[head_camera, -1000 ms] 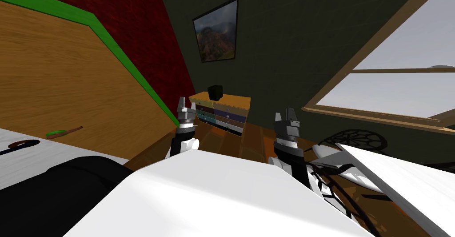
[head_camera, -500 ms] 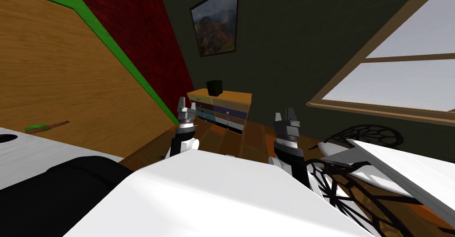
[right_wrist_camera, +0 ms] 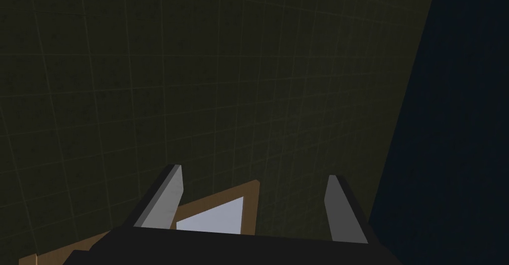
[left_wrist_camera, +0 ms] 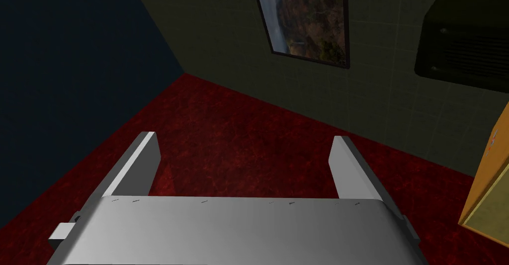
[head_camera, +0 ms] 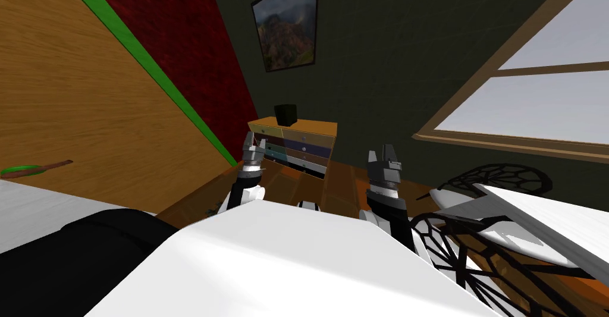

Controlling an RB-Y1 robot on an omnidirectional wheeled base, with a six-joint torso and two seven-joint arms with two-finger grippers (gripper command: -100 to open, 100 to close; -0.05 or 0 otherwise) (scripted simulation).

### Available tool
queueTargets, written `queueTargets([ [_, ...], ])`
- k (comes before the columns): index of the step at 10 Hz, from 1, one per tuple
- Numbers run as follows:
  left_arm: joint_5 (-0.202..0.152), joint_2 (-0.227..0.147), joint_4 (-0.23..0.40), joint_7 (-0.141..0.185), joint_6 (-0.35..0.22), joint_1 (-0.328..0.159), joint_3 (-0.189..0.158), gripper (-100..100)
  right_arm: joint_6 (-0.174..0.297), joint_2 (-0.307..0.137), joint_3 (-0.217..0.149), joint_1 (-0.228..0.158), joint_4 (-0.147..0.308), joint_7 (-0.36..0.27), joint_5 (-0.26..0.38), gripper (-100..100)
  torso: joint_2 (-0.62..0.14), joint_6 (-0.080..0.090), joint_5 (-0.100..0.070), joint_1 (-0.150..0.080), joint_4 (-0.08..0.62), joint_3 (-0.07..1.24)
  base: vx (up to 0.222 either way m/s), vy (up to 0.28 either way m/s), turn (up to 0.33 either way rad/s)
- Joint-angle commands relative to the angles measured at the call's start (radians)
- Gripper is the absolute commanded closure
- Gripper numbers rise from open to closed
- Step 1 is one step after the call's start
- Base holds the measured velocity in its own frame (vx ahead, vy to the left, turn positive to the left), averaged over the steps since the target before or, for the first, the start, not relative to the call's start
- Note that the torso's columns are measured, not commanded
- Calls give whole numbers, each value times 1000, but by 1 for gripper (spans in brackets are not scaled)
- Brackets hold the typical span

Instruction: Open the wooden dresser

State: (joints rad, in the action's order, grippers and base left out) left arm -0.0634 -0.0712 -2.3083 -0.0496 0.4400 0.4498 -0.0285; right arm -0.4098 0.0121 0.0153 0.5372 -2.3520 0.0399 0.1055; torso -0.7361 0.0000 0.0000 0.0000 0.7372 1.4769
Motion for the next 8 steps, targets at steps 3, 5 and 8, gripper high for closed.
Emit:
queueTargets([
  [3,1,-78,88,5,10,-25,7,-100,0,0,0,0,0,0,0,0,-2,0,0,-1,1,-1,88,-17,-26],
  [5,1,-95,137,8,17,-37,9,-100,0,0,0,0,0,0,0,0,-1,0,0,0,1,-1,101,-16,-25],
  [8,0,-111,217,14,27,-59,12,-100,0,0,0,0,0,0,0,0,-1,0,0,0,1,0,110,-19,-29],
])
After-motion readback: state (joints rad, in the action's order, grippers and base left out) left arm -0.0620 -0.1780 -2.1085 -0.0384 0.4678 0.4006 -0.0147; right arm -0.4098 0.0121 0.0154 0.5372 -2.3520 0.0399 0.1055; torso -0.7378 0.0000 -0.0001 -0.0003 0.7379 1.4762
